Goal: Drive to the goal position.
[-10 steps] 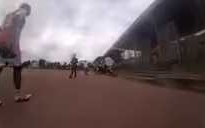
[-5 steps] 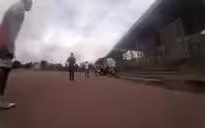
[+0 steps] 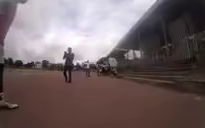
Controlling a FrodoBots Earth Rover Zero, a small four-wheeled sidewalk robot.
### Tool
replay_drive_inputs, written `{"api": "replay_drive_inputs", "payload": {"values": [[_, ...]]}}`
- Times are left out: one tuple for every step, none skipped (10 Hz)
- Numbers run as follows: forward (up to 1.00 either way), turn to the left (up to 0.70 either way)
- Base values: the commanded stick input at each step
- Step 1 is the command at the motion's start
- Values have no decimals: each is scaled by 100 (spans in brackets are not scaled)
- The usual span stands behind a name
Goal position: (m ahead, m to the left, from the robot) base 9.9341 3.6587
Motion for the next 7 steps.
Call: {"api": "replay_drive_inputs", "payload": {"values": [[100,0],[100,0],[100,-3],[100,-28],[100,-40],[100,-40],[100,-40]]}}
